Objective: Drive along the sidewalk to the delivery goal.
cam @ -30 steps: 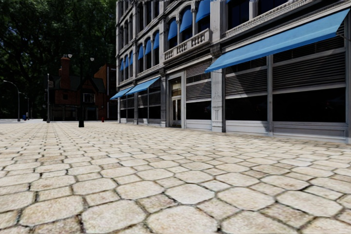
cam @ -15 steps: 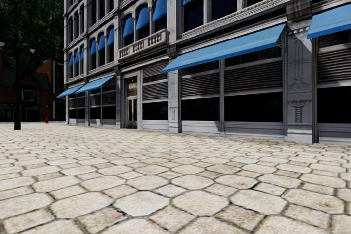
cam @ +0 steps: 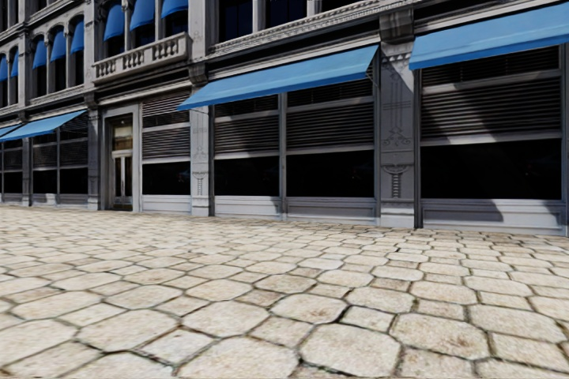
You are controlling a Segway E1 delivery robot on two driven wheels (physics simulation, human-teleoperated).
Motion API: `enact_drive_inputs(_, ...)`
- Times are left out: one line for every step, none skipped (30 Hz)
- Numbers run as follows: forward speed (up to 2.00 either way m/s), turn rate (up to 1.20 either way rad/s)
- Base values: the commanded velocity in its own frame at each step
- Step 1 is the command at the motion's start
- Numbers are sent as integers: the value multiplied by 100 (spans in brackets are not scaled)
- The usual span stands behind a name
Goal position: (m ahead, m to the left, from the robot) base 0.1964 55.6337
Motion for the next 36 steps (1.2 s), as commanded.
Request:
enact_drive_inputs(85,-61)
enact_drive_inputs(85,-61)
enact_drive_inputs(85,-61)
enact_drive_inputs(85,-61)
enact_drive_inputs(85,-61)
enact_drive_inputs(85,-61)
enact_drive_inputs(85,-61)
enact_drive_inputs(85,-61)
enact_drive_inputs(85,-61)
enact_drive_inputs(85,-61)
enact_drive_inputs(85,-61)
enact_drive_inputs(85,-61)
enact_drive_inputs(85,-61)
enact_drive_inputs(85,-61)
enact_drive_inputs(85,-61)
enact_drive_inputs(86,-62)
enact_drive_inputs(86,-62)
enact_drive_inputs(87,-62)
enact_drive_inputs(87,-62)
enact_drive_inputs(88,-62)
enact_drive_inputs(88,-62)
enact_drive_inputs(93,-62)
enact_drive_inputs(93,-62)
enact_drive_inputs(97,-62)
enact_drive_inputs(99,-62)
enact_drive_inputs(99,-62)
enact_drive_inputs(99,-62)
enact_drive_inputs(99,-62)
enact_drive_inputs(99,-62)
enact_drive_inputs(99,-62)
enact_drive_inputs(99,-62)
enact_drive_inputs(99,-62)
enact_drive_inputs(99,-62)
enact_drive_inputs(99,-62)
enact_drive_inputs(99,-62)
enact_drive_inputs(99,-62)
